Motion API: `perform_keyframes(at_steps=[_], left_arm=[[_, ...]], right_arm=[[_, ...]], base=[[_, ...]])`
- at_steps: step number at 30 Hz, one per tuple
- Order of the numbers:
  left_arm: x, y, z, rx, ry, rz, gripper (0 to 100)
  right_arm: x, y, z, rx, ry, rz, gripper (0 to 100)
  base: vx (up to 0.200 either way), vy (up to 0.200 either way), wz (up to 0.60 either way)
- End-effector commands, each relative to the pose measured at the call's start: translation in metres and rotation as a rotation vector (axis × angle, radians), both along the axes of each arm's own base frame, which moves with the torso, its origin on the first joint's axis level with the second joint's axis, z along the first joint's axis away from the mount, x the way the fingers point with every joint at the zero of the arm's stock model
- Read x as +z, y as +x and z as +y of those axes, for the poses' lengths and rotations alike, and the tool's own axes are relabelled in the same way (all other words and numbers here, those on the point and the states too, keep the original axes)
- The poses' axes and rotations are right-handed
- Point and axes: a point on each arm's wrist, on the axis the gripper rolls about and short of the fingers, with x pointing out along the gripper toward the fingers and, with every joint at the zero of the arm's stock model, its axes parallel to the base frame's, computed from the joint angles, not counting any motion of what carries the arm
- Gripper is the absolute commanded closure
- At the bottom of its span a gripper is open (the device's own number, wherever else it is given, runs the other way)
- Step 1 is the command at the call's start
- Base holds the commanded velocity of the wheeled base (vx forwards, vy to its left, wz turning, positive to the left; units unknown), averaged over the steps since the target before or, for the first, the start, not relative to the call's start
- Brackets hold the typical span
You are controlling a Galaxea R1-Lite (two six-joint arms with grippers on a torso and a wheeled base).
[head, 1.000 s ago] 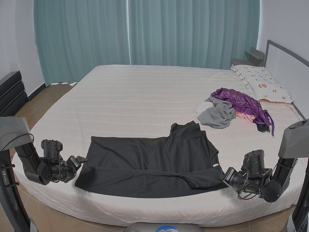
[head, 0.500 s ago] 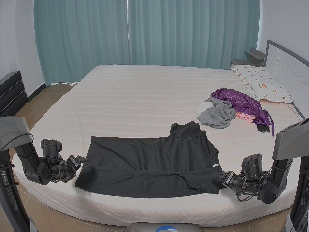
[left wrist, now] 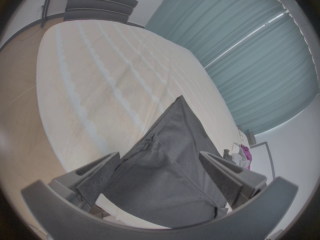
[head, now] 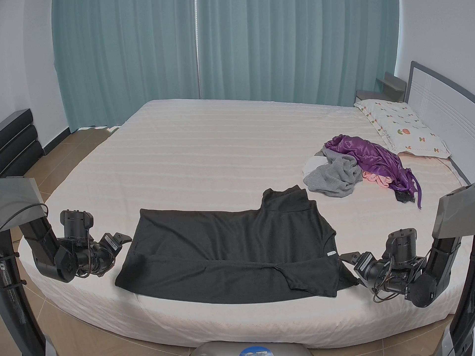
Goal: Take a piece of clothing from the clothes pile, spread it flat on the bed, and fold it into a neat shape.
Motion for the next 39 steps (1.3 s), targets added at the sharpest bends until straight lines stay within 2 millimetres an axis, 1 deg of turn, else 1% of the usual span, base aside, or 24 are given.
perform_keyframes(at_steps=[1, 6, 13, 26, 31, 33, 39], left_arm=[[0.002, 0.0, 0.001, 0.004, -0.002, -0.007, 0], [0.001, 0.0, 0.0, 0.002, -0.004, -0.004, 0], [0.001, -0.001, -0.001, -0.006, -0.003, -0.001, 0], [0.001, -0.002, -0.003, -0.008, -0.003, 0.001, 0], [0.0, -0.002, -0.007, -0.023, -0.001, 0.004, 0], [0.0, -0.001, -0.012, -0.036, -0.002, 0.002, 0], [-0.002, -0.001, -0.012, -0.038, -0.001, 0.009, 0]], right_arm=[[0.002, 0.0, -0.002, -0.006, 0.004, -0.006, 0], [0.003, 0.001, -0.002, -0.005, 0.008, -0.01, 0], [0.003, 0.004, -0.005, -0.021, 0.01, -0.023, 0], [0.005, 0.005, -0.004, -0.02, 0.012, -0.029, 0], [0.004, 0.005, -0.004, -0.018, 0.012, -0.029, 0], [0.004, 0.005, -0.004, -0.017, 0.012, -0.029, 0], [0.004, 0.005, -0.004, -0.017, 0.012, -0.029, 0]], base=[[0.0, 0.2, 0.0], [0.0, 0.2, 0.0], [0.0, 0.0, 0.0], [0.0, 0.0, 0.0], [0.0, 0.0, 0.0], [0.0, -0.2, 0.0], [0.0, -0.2, 0.0]])
